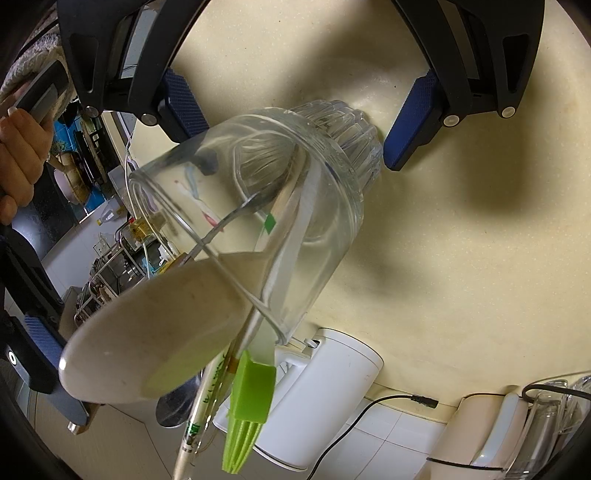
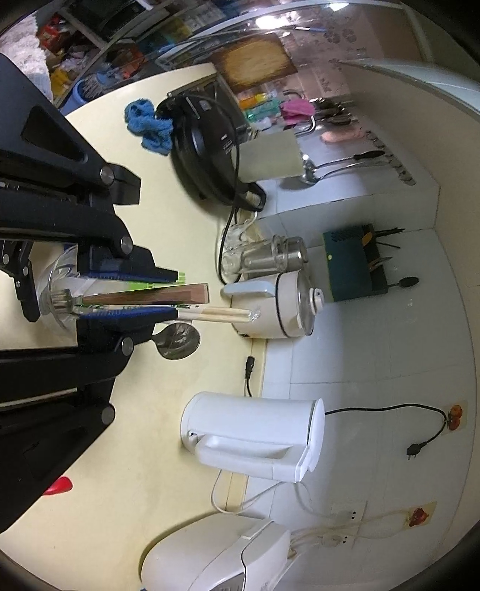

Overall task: Organize utensils
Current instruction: 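Lower the fork into the glass and open the right gripper, then move the right gripper back over the counter to the blue spoon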

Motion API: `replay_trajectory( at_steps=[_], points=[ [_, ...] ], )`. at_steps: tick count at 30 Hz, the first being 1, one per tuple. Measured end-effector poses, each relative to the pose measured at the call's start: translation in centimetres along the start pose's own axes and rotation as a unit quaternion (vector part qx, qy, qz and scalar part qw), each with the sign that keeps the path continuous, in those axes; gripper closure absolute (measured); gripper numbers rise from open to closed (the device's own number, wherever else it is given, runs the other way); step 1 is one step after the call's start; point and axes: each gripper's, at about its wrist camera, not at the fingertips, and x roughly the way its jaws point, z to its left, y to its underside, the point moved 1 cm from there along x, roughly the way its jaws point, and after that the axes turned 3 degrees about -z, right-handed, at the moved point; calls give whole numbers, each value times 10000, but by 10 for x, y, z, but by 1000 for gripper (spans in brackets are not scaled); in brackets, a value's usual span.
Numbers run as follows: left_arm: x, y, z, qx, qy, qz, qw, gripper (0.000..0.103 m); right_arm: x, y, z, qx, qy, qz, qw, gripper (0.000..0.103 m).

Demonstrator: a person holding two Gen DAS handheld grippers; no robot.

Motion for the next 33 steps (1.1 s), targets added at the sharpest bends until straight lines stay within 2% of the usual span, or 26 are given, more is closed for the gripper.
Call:
replay_trajectory(
  at_steps=[4,10,18,25,29,33],
  points=[
    [0,0,0,0,1,0,10000,9,-5,-4,-2,-34,231,-112,9997,77],
    [0,0,0,0,1,0,10000,9,-24,-13,-25,224,596,-391,9972,75],
    [0,0,0,0,0,2,10000,9,-59,-10,-51,494,819,-701,9929,75],
    [0,0,0,0,-1,2,10000,9,-81,20,-87,941,1130,-614,9872,75],
    [0,0,0,0,0,2,10000,9,-85,48,-112,1310,1249,-368,9828,75],
    [0,0,1,0,0,2,10000,9,-89,80,-125,1425,1337,-104,9807,75]
  ],
)
